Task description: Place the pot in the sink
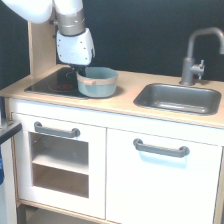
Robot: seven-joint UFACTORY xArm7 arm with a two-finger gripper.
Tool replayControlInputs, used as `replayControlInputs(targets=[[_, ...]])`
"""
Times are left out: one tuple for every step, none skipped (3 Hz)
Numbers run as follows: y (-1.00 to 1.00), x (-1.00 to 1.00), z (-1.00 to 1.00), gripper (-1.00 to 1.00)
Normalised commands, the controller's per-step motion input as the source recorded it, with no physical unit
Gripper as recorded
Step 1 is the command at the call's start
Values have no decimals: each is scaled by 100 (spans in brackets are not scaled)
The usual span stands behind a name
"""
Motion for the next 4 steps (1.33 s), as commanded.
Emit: replayControlInputs(targets=[[4,100,100,-93],[45,100,39,-100],[68,100,-26,-80],[58,75,-62,-100]])
